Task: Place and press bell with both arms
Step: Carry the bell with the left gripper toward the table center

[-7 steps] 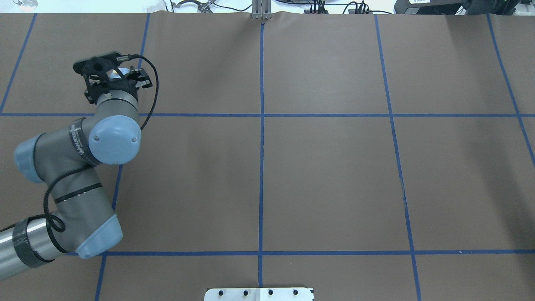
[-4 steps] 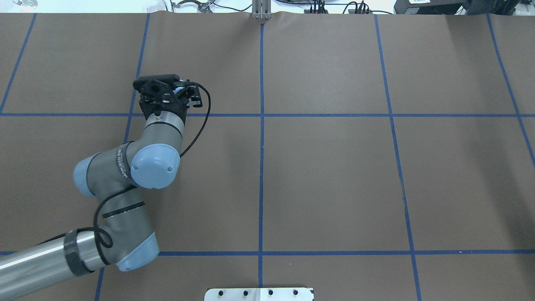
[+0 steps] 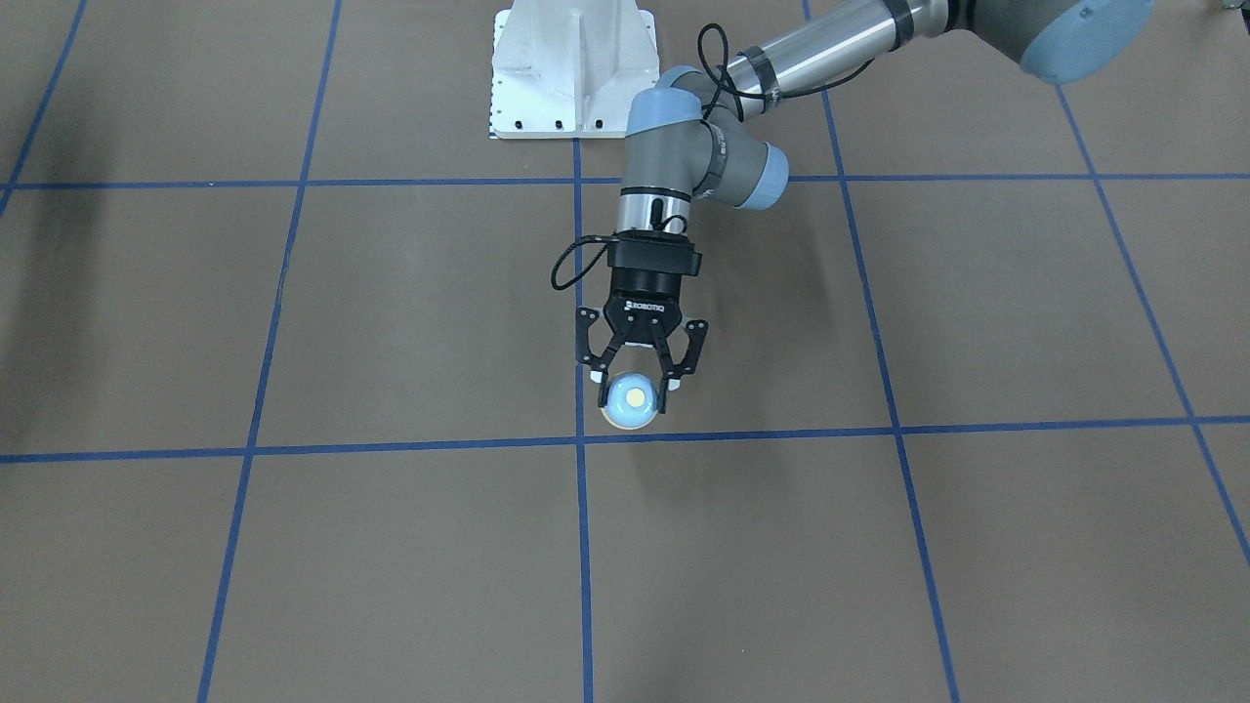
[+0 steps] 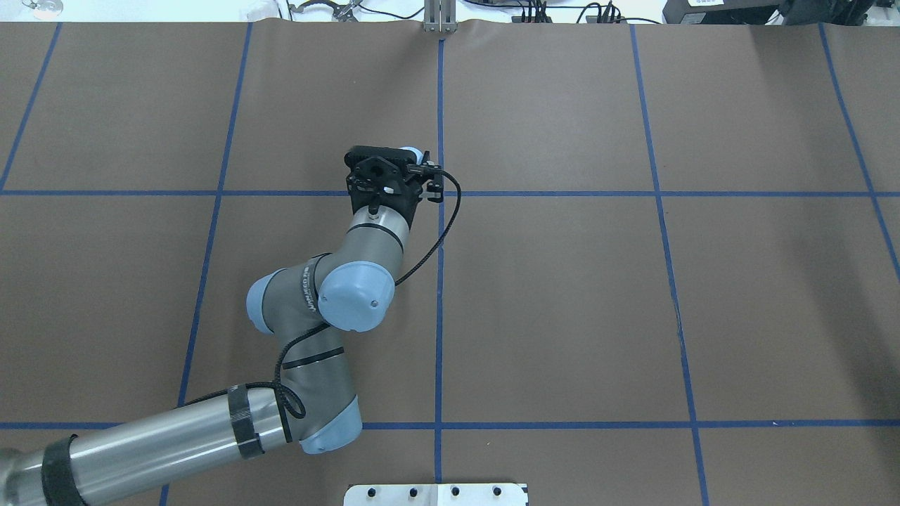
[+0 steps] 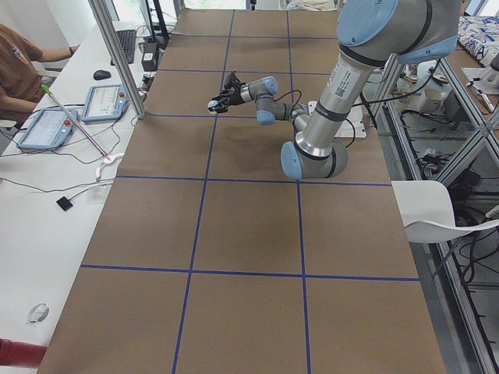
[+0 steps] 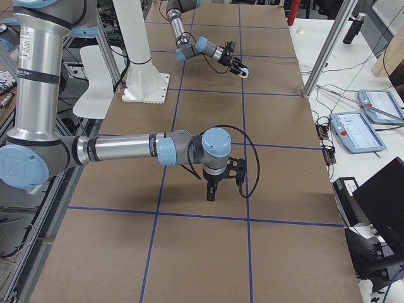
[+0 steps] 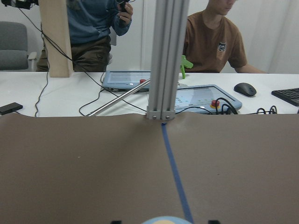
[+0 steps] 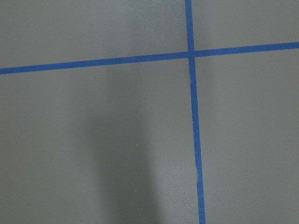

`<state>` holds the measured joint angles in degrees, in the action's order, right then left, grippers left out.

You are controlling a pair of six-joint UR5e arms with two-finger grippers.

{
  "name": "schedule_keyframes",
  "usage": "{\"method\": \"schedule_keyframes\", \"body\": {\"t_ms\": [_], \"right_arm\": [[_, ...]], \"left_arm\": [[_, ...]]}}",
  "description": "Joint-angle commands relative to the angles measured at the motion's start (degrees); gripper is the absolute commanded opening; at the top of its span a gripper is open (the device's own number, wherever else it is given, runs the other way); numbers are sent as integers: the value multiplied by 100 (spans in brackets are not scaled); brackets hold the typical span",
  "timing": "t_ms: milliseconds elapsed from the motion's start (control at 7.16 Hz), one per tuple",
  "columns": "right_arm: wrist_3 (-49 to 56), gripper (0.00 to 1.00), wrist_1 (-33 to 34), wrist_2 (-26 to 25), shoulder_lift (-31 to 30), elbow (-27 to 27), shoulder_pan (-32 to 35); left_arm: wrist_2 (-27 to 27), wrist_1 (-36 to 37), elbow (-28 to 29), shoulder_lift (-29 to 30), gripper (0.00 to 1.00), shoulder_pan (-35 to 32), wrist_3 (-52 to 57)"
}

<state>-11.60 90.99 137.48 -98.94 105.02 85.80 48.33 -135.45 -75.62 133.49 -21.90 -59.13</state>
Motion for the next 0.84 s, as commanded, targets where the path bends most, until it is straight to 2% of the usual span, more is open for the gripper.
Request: {"method": "schedule_keyframes", "body": {"t_ms": [0,279,419,698], "right_arm": [[0,100,-3,7,93,-157,-2],[0,100,-3,15,94,-157,-11],[0,100,-3,15,94,-157,-2],[0,100,6,15,120,-166,-2]], "left_arm": [[245,-409,536,457,0,168,339],[334,-1164,986,467,0,212,743],[535,-1334,1049,476,0,213,841],[555,-1450,1180,546,0,379,842]]}}
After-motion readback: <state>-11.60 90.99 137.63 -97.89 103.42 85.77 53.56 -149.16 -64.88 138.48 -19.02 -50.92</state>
